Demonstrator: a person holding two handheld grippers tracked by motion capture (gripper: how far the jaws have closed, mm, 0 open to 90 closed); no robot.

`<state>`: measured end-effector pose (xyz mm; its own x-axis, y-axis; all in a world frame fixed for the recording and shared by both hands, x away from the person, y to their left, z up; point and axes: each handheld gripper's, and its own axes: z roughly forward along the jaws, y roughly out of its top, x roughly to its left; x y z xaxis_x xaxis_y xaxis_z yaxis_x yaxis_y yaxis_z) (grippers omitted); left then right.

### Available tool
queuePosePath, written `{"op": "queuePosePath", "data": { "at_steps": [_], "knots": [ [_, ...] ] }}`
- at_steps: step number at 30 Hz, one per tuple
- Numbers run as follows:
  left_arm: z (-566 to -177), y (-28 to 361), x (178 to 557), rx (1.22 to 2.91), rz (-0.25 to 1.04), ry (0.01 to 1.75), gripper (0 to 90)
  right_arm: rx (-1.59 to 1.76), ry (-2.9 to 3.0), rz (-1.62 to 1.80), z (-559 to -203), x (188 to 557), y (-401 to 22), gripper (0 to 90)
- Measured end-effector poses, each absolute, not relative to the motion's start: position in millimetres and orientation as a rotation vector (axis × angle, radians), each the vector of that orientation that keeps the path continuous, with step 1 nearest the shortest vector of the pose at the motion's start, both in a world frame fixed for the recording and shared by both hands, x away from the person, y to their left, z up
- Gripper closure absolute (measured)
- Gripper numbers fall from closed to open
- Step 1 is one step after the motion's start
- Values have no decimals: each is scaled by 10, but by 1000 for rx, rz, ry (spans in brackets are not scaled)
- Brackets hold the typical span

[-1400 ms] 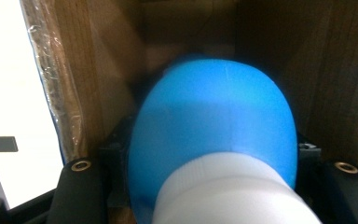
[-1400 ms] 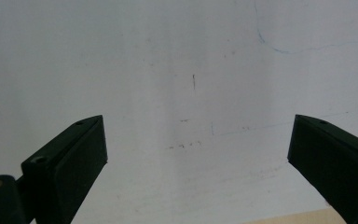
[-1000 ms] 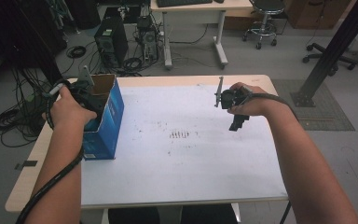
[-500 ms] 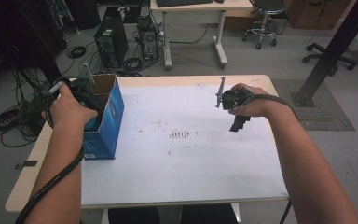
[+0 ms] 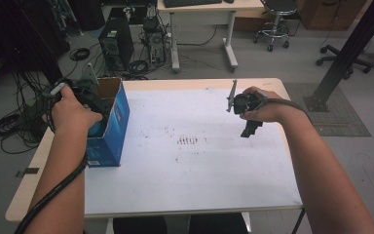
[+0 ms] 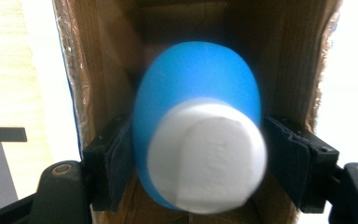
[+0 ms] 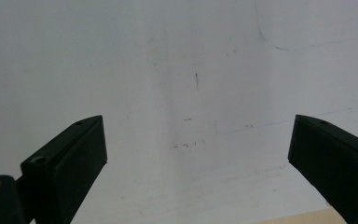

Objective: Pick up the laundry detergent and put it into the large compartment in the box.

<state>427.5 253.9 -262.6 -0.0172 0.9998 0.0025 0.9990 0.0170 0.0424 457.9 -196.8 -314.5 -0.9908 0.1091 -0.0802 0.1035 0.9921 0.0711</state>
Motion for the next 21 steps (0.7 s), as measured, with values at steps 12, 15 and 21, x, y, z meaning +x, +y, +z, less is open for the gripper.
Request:
{"op": "queuePosePath", "data": {
  "at_steps": [12,15,21],
  "knots": [
    [-2522,2513,4216,2163,81,2222,203,174,3046,117,-3107,4563,-2008,44],
    [-2485,2496,4200,2167,87,2217,200,182,3046,117,-3096,4549,-2010,43],
    [-2433,2482,4175,2168,106,2223,165,169,3043,122,-3091,4544,-2006,44]
  ]
}}
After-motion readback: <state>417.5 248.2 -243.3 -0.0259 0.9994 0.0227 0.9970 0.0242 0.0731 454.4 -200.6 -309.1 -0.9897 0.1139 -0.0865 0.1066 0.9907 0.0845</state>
